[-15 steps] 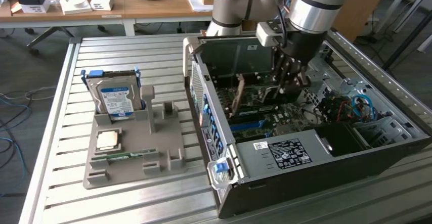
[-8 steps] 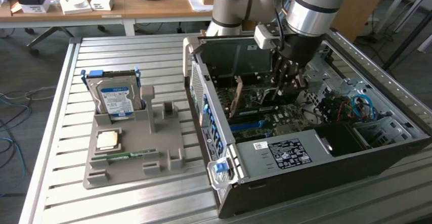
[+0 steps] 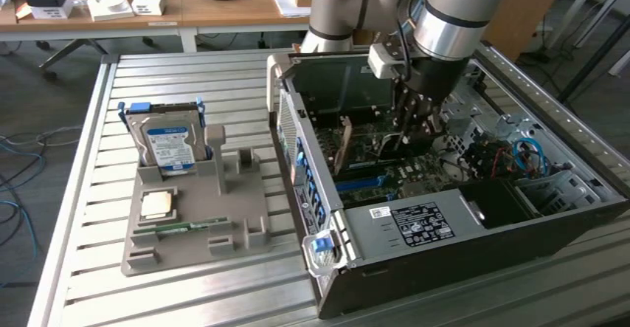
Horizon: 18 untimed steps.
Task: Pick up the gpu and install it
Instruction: 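Insert the gpu into the slot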
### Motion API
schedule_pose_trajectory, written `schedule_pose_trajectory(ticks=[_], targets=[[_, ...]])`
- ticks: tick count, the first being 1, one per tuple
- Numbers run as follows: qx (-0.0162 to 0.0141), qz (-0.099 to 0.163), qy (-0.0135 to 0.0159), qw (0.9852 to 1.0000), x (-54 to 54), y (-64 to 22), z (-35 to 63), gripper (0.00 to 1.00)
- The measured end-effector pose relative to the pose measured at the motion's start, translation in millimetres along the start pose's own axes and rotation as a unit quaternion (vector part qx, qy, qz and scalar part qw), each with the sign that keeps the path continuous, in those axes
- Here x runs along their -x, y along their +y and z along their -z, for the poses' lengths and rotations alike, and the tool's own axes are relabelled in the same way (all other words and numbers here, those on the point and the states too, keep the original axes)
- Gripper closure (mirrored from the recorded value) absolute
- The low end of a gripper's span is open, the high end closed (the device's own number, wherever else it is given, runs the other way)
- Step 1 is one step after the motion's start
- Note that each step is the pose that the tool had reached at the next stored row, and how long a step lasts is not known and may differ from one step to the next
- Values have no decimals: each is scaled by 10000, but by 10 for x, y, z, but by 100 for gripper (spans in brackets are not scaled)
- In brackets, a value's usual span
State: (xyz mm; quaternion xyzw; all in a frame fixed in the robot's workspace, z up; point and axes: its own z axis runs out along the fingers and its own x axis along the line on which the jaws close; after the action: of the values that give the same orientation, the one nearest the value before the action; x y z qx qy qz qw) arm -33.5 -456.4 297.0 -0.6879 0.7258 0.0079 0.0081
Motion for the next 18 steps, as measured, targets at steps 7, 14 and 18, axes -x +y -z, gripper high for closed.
schedule_pose_trajectory(ticks=[7, 14, 18], targets=[[0, 0, 1, 10000, -3, 54, -28, 74], [0, 0, 2, 10000, -7, 87, -104, 74], [0, 0, 2, 10000, -9, 99, -151, 74]])
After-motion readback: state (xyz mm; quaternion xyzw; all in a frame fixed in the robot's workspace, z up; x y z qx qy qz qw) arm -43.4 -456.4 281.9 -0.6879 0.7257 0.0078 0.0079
